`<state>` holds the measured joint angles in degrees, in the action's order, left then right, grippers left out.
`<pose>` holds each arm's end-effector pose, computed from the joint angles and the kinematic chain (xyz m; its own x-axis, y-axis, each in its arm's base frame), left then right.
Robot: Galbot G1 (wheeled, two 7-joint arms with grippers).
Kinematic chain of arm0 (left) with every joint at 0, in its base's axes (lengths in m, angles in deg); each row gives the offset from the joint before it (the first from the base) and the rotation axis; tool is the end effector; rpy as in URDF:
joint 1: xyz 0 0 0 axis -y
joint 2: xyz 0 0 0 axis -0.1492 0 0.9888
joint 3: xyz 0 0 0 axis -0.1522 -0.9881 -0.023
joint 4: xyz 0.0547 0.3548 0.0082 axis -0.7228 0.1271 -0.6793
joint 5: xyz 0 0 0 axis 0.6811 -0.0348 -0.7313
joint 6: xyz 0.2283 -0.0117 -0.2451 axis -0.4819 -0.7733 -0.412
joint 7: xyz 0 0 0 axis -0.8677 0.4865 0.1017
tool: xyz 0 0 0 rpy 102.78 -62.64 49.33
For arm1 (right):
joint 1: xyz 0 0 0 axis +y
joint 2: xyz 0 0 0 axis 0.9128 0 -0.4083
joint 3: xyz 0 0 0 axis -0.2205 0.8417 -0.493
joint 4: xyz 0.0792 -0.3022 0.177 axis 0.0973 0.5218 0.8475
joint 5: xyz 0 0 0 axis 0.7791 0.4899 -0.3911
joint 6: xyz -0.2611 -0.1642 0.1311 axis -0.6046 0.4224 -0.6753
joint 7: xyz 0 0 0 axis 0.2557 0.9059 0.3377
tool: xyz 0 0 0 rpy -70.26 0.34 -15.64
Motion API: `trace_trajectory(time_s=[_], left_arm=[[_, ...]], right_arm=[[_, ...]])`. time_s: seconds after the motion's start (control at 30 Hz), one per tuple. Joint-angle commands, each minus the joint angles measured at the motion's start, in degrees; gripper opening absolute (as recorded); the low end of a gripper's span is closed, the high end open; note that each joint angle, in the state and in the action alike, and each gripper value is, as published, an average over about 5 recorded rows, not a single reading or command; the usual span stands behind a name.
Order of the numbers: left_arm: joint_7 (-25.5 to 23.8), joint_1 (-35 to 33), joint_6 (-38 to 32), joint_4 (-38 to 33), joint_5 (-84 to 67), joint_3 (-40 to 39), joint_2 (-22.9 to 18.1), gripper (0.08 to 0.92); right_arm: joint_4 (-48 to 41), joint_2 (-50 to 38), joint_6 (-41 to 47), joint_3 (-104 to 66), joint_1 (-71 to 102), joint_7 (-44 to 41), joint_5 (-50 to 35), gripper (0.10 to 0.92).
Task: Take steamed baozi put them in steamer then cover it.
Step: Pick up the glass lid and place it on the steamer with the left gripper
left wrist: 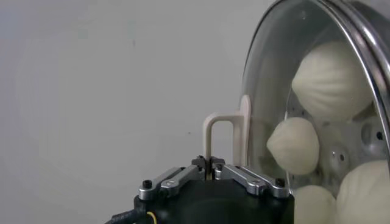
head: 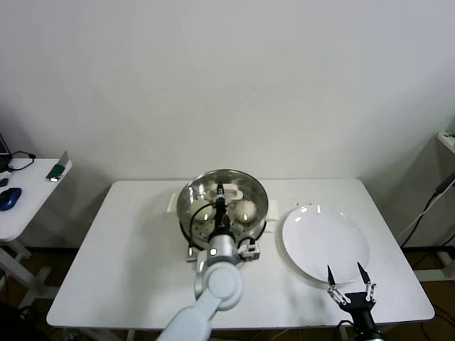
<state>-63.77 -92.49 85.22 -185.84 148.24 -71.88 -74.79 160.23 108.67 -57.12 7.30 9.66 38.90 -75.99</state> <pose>0.2958 -0.1665 -0.2983 -0.9971 -0.0755 -0.0134 -0.0131 -0.0032 0.9999 0.1057 -0.1215 -0.4365 -0.9996 -0.0278 0.0064 -0.0284 0.9928 -0.1164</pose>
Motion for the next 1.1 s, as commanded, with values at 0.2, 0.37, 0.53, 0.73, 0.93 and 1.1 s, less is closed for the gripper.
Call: trace_trajectory(time_s=[0.2,0.37,0.53,0.73,0.93,1.1], left_arm=[[0.0,0.1,1.3,0.8,-1.0,-0.2,0.0,0.134],[0.0,0.0,1.3,1.0,-1.3,-0.3,-0.2,0.134],[0.3,-0.2,1.2,0.9,-2.5,-0.1,0.0,0.134],[0.8,-0.2,1.4,-0.8,-4.8,-0.3,0.6,0.134],[-0.6,-0.7,2.0,-6.2,-9.1,-1.5,3.1,0.216],[-2.2,-2.3,2.4,-12.3,-13.0,-1.4,5.8,0.363]], right_arm=[[-0.3,-0.2,-0.2,-0.1,-0.1,-0.1,-0.1,0.823],[-0.2,-0.2,-0.2,-0.2,-0.1,-0.2,-0.1,0.823],[-0.3,-0.1,-0.3,-0.2,-0.1,-0.2,-0.1,0.823],[-0.3,-0.1,-0.2,-0.2,-0.2,-0.2,0.0,0.823],[-0.5,-0.1,0.2,-0.1,-0.4,-0.3,0.1,0.823],[-0.6,0.0,0.8,0.3,-0.5,-0.2,-0.1,0.823]])
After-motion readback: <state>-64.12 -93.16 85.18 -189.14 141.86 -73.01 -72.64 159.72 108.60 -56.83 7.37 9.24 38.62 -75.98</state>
